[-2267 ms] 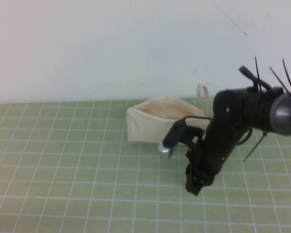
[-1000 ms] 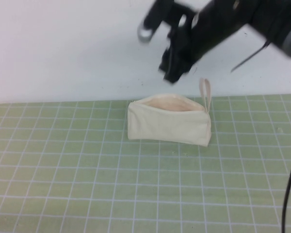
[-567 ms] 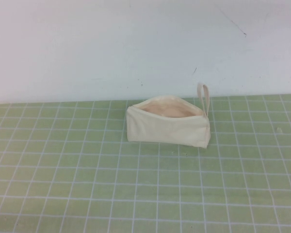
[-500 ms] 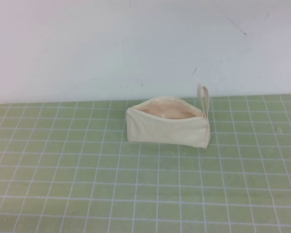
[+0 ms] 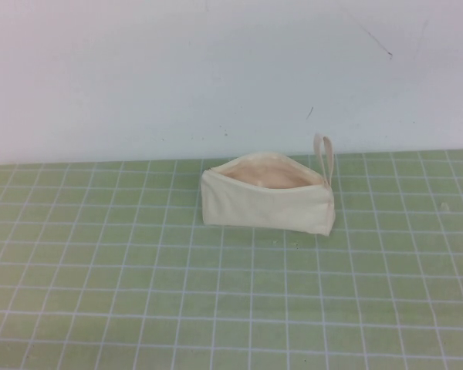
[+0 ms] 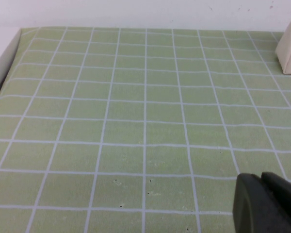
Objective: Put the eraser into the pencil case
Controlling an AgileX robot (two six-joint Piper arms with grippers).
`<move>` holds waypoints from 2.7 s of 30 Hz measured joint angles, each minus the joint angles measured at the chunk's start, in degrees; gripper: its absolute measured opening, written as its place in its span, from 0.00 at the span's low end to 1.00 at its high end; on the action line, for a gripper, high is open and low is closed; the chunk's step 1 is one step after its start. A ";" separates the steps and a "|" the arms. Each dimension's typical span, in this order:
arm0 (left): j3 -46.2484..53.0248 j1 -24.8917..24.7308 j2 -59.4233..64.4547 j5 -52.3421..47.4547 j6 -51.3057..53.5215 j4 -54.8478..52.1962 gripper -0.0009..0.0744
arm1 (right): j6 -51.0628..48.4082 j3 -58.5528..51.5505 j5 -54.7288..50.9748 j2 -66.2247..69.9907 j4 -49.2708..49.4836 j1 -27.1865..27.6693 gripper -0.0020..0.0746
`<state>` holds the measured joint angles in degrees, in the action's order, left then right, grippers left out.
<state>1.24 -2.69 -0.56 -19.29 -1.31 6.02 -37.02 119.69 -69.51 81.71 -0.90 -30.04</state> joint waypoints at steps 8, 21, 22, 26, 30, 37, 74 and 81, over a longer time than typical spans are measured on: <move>0.00 0.00 0.00 0.00 0.00 0.00 0.01 | 3.60 -36.54 18.03 -20.31 2.77 0.00 0.03; 0.00 0.00 0.00 0.00 0.00 0.00 0.01 | 5.13 -82.19 39.26 -47.96 7.91 0.00 0.03; 0.00 0.00 0.00 0.00 0.00 0.00 0.01 | 5.13 -83.84 39.74 -49.43 7.91 0.00 0.03; 0.00 0.00 0.00 0.00 0.00 0.00 0.01 | 5.28 -87.57 39.91 -52.82 8.05 0.00 0.03; 0.00 0.00 0.00 0.00 0.00 0.00 0.01 | 5.26 -88.89 39.06 -53.38 8.32 0.00 0.03; 0.00 0.00 0.00 0.00 0.00 0.00 0.01 | 5.26 -91.72 37.32 -53.37 8.41 0.00 0.03; 0.00 0.00 0.00 0.00 0.00 0.00 0.01 | 4.22 -120.74 47.74 -82.40 9.22 29.62 0.03; 0.00 0.00 0.00 0.00 0.00 0.00 0.01 | 9.49 -120.74 48.13 -82.40 9.19 29.62 0.03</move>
<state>1.24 -2.69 -0.56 -19.29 -1.31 6.02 -27.53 -1.05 -21.37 -0.69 8.29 -0.42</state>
